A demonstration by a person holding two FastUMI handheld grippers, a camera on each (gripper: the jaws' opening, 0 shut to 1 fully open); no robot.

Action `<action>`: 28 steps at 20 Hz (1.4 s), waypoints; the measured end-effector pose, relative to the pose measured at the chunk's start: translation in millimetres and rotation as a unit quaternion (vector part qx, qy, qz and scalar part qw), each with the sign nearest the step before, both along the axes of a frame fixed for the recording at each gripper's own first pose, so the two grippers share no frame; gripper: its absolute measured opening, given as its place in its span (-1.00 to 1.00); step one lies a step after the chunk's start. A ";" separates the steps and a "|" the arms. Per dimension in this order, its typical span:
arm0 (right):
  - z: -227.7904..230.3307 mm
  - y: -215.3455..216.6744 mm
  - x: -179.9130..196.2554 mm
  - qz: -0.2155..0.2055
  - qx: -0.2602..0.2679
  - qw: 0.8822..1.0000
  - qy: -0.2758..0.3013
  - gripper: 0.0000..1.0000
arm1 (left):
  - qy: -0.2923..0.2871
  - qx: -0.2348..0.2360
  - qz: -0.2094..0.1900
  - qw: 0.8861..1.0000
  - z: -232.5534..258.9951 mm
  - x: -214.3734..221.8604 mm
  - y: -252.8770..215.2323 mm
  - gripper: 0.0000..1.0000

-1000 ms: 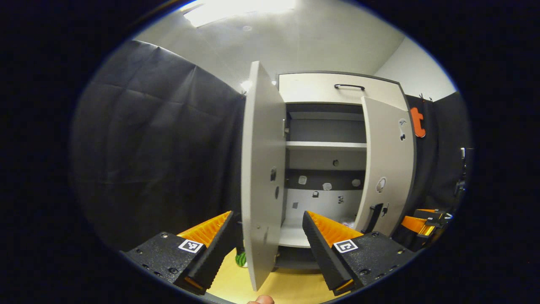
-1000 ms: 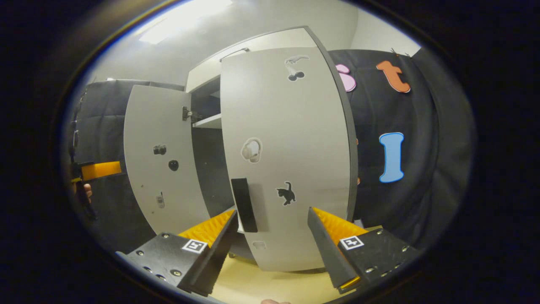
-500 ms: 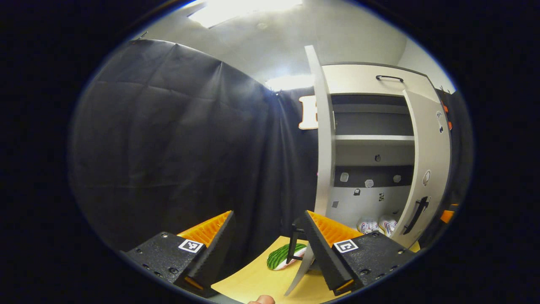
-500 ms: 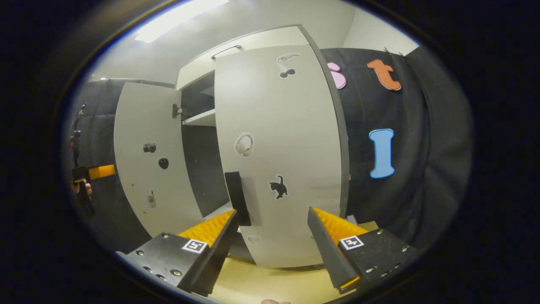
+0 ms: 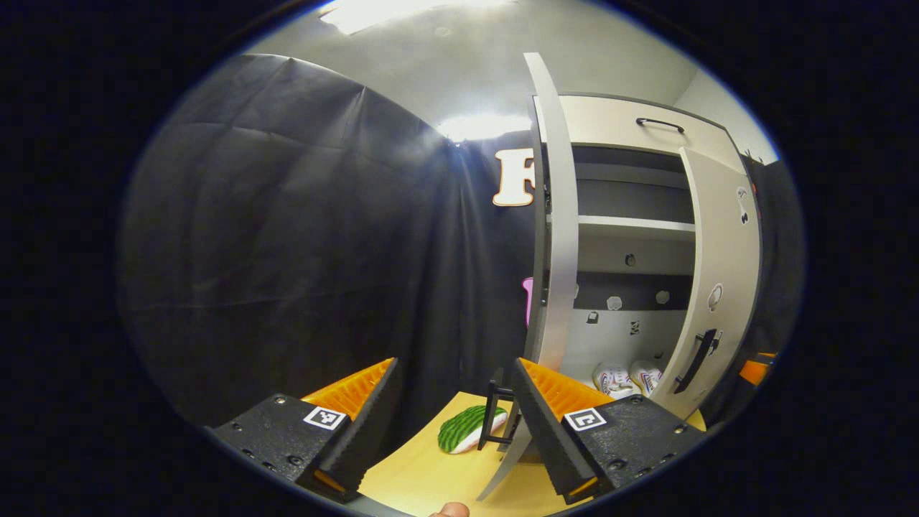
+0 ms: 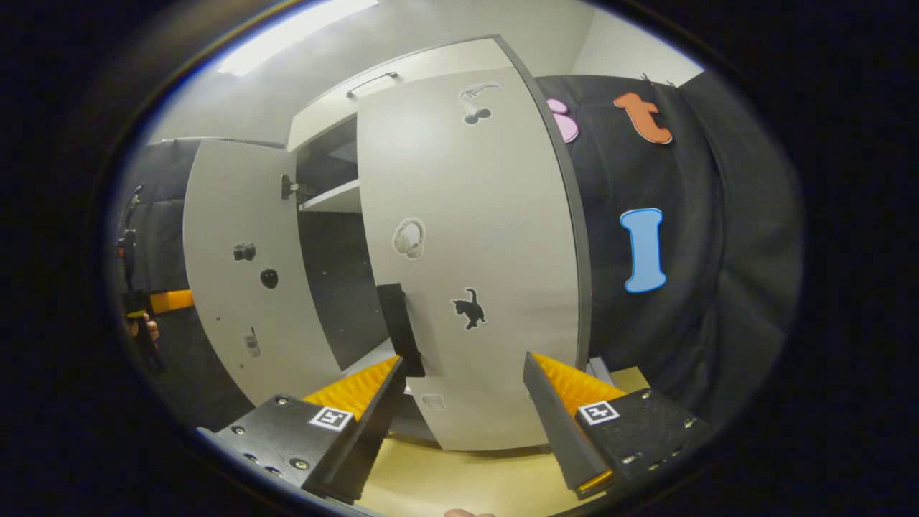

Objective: Grab one shoe with the right hand and put it into the shoe cabinet, grab the other shoe with the left hand and put it into the shoe cabinet; then close the right door with the right hand and the left door with the left hand.

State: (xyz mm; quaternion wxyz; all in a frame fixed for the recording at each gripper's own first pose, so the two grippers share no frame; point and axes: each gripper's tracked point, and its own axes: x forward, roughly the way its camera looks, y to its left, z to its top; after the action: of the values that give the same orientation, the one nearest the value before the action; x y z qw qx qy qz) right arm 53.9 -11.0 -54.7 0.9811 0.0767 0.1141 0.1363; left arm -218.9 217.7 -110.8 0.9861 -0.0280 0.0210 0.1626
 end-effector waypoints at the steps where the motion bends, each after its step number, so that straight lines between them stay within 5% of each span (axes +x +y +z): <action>1: 0.8 0.5 -0.8 0.001 0.000 1.000 -0.001 0.97 | -0.001 0.004 -0.002 1.000 0.3 -1.1 -2.6 0.90; 5: 4.2 -3.3 -5.6 0.003 0.000 1.000 -0.003 0.97 | -0.003 -0.002 -0.023 1.000 0.1 -2.4 -24.5 0.79; 15: 8.7 -35.9 -21.8 -0.021 0.006 1.000 -0.007 0.96 | -0.006 -0.007 -0.110 0.994 -1.9 14.6 -95.5 0.89; 21: 10.1 -64.1 -29.9 -0.050 0.009 0.999 -0.007 0.96 | -0.011 -0.037 -0.198 0.979 -8.8 37.3 -160.5 0.89; 28: 13.1 -102.2 -36.3 -0.089 0.012 0.996 -0.008 0.96 | -0.017 -0.031 -0.221 0.975 -4.6 60.7 -193.9 0.89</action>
State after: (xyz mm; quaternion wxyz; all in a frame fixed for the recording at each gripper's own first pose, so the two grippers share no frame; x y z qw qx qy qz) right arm 17.6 -113.2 -41.6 0.9892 0.0975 0.0973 0.0500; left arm -158.2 23.8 -115.5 0.9965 -0.0562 0.0149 -0.0606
